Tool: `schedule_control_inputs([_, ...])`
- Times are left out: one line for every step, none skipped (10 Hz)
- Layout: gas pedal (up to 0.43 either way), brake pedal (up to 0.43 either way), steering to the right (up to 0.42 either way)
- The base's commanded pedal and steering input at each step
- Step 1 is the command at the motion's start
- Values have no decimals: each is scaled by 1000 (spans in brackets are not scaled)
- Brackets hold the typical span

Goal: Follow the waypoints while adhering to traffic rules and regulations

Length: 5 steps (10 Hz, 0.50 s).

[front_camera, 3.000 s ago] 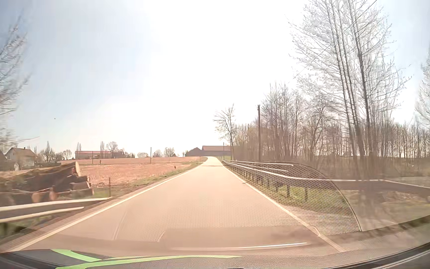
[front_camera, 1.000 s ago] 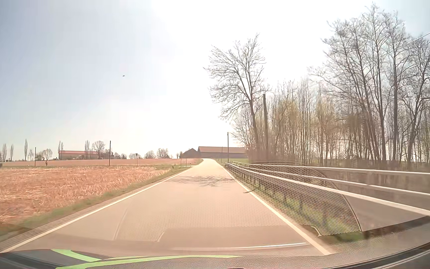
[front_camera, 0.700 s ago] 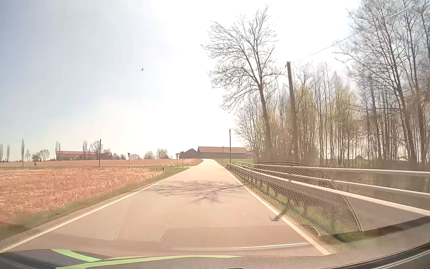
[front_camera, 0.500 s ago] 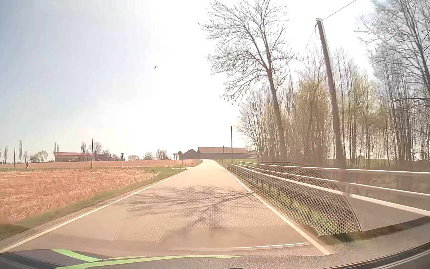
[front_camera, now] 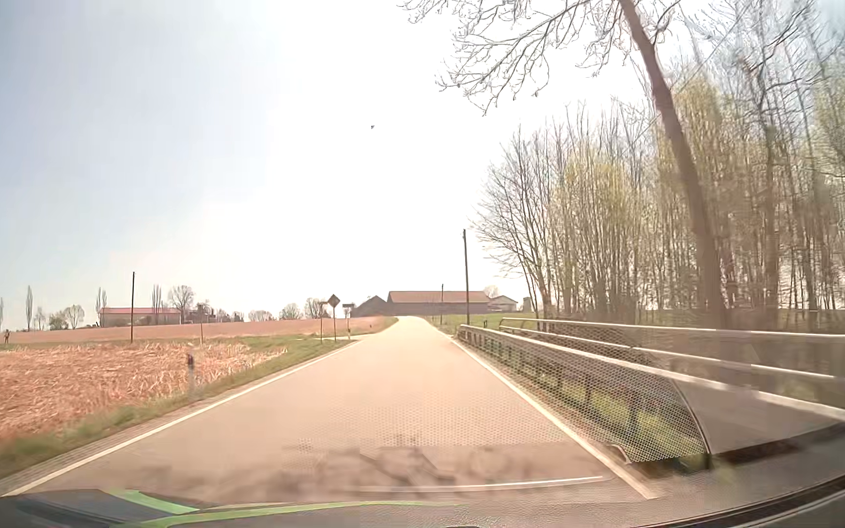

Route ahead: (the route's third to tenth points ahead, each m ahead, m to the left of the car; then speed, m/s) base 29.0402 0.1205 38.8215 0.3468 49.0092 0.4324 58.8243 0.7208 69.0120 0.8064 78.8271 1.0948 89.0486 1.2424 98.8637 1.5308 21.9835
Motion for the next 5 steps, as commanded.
schedule_control_inputs([378,0,-3])
schedule_control_inputs([378,0,-3])
schedule_control_inputs([378,0,-3])
schedule_control_inputs([378,0,-2])
schedule_control_inputs([378,0,-1])
